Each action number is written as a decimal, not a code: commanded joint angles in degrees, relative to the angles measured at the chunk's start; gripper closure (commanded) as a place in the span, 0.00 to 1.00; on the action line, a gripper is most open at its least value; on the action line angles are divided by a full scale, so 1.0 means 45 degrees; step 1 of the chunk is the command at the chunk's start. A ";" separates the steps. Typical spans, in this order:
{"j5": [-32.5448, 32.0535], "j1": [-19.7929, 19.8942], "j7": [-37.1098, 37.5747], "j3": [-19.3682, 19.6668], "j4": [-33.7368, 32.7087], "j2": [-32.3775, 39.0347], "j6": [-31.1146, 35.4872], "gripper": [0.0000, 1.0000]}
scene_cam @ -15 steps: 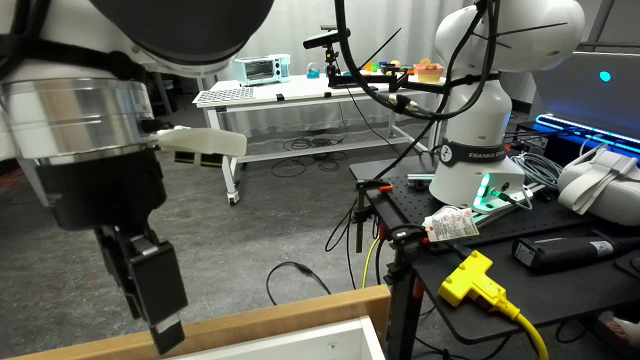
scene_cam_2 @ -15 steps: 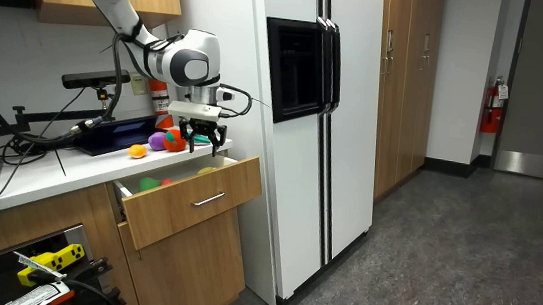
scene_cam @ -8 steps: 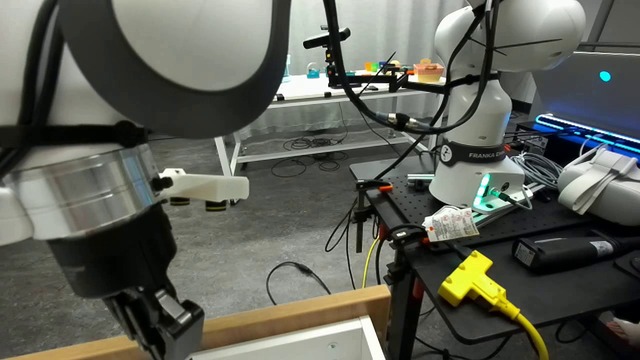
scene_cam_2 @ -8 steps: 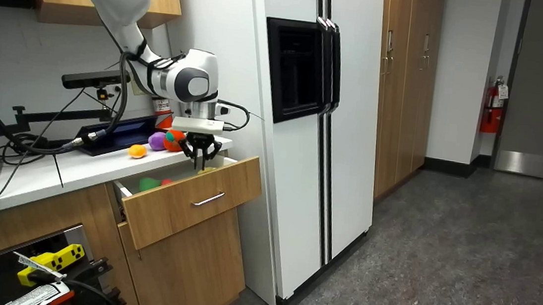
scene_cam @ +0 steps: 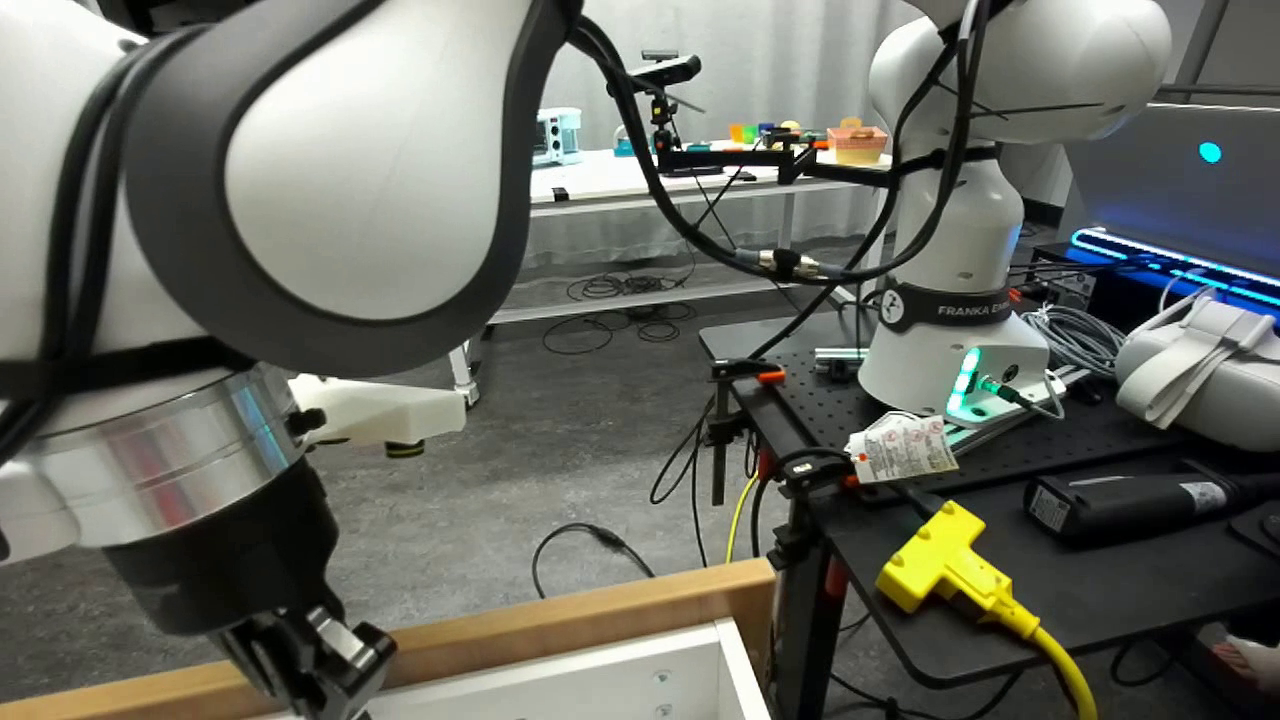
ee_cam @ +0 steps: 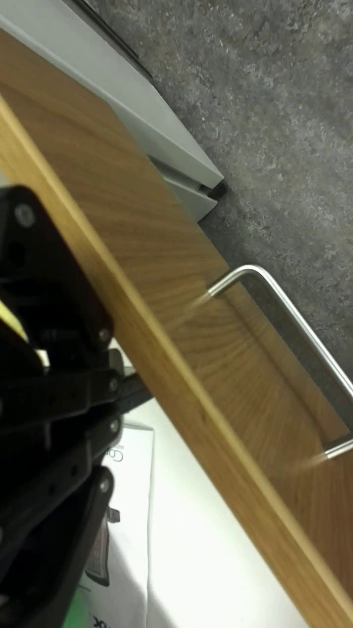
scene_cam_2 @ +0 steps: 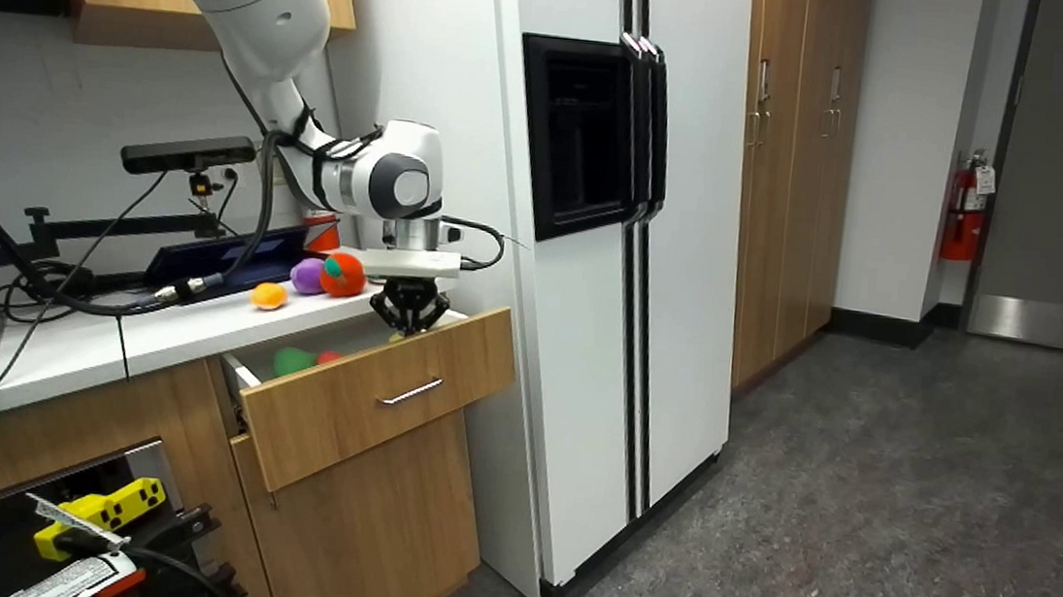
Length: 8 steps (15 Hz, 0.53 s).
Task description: Close and open the drawer
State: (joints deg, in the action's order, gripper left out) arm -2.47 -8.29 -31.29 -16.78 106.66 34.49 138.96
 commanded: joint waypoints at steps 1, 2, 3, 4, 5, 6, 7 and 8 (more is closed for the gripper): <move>-0.1127 -0.0222 0.0489 0.0724 -0.0124 -0.0443 -0.0853 1.00; -0.1398 -0.0226 0.0678 0.0904 0.0005 -0.0610 -0.0987 1.00; -0.1645 -0.0197 0.0820 0.1068 0.0224 -0.0862 -0.1076 1.00; -0.1827 -0.0149 0.0919 0.1178 0.0326 -0.1043 -0.1169 1.00; -0.2006 -0.0077 0.1006 0.1324 0.0449 -0.1297 -0.1227 1.00; -0.2144 -0.0028 0.1072 0.1464 0.0498 -0.1488 -0.1314 1.00; -0.2152 0.0059 0.1100 0.1564 0.0550 -0.1680 -0.1367 1.00; -0.2175 0.0123 0.1137 0.1676 0.0589 -0.1852 -0.1418 1.00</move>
State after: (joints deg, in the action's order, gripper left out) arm -10.21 -8.20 -28.02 -10.68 107.03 30.45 134.24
